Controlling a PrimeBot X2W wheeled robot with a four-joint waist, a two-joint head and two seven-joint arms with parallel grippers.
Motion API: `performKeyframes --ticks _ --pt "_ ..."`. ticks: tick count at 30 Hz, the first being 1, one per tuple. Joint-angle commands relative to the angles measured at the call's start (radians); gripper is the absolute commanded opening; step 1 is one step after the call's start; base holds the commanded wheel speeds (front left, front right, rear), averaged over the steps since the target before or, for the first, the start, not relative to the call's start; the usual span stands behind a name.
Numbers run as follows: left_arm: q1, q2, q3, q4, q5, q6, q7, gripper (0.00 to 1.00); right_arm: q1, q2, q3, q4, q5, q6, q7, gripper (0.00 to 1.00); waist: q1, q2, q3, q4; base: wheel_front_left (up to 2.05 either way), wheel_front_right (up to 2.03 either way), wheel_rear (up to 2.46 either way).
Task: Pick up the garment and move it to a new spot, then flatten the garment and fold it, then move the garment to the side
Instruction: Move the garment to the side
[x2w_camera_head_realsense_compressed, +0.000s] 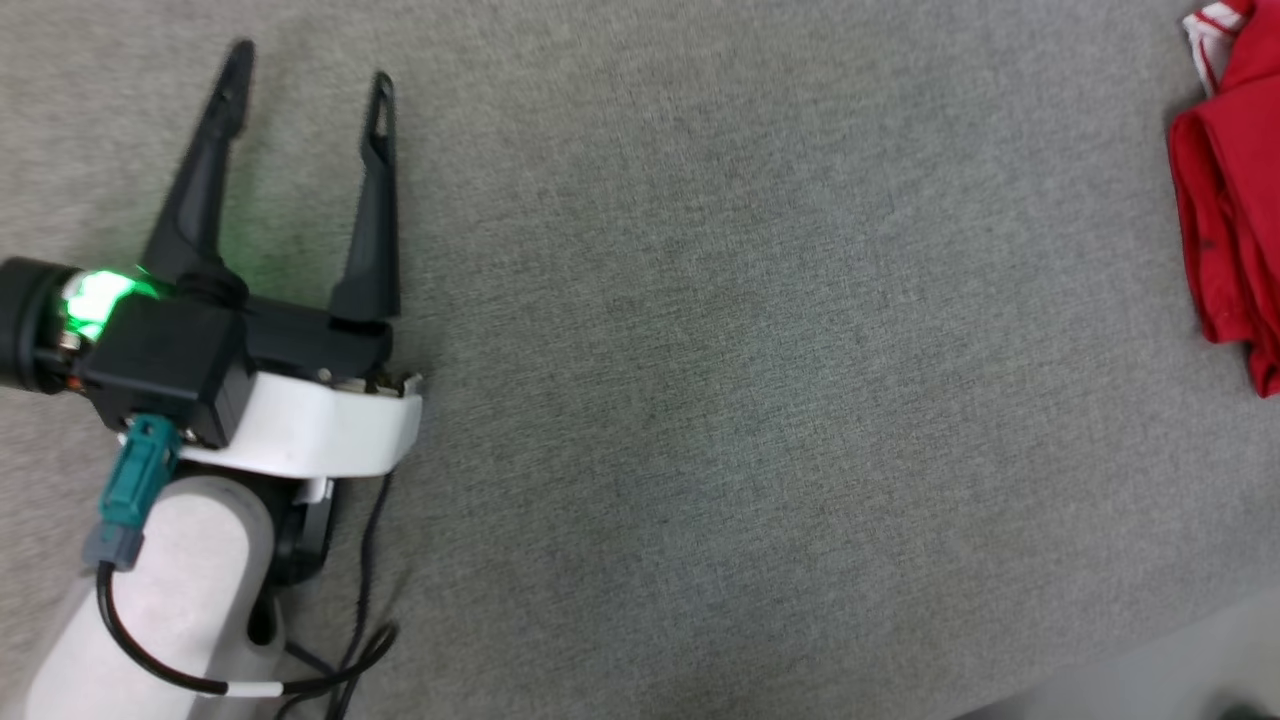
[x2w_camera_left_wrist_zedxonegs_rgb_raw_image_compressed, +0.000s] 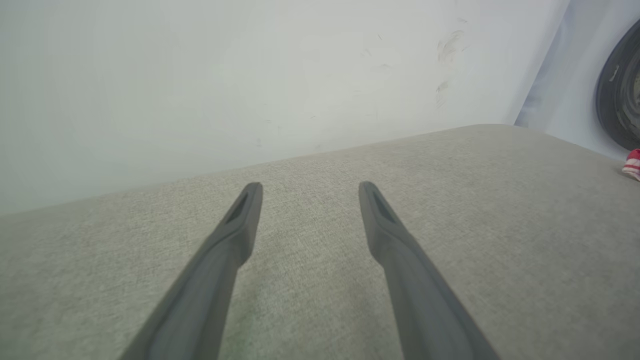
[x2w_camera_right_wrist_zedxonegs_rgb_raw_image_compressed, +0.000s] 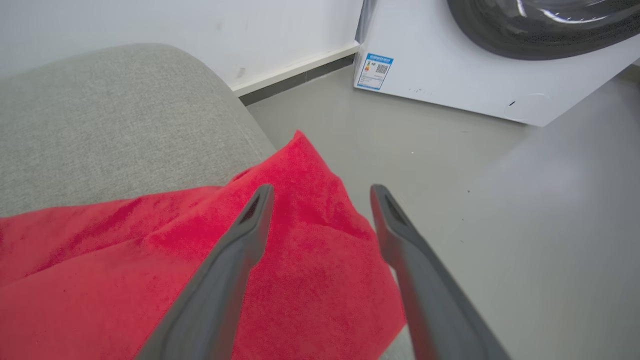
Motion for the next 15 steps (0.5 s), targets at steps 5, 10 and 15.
performKeyframes --ticks 5,10,15 --pt "0.055 -0.036 -0.006 0.061 -0.038 0.010 -0.059 1.00 0.037 -0.017 0.021 0.022 -0.045 -0.001 -0.131 1.00 -0.0001 0.0000 -0.118 0.052 0.00 0.00 0.00" --pt "0.126 -0.079 -0.013 0.139 -0.081 0.017 -0.107 1.00 0.099 0.021 0.053 0.009 -0.111 -0.001 -0.255 1.00 -0.0001 0.0000 -0.238 0.087 0.00 0.00 0.00" --pt "0.180 -0.109 -0.022 0.210 -0.113 0.011 -0.132 1.00 0.180 0.079 0.056 -0.038 -0.174 -0.001 -0.319 1.00 -0.0001 0.0000 -0.339 0.126 0.00 0.00 0.00"
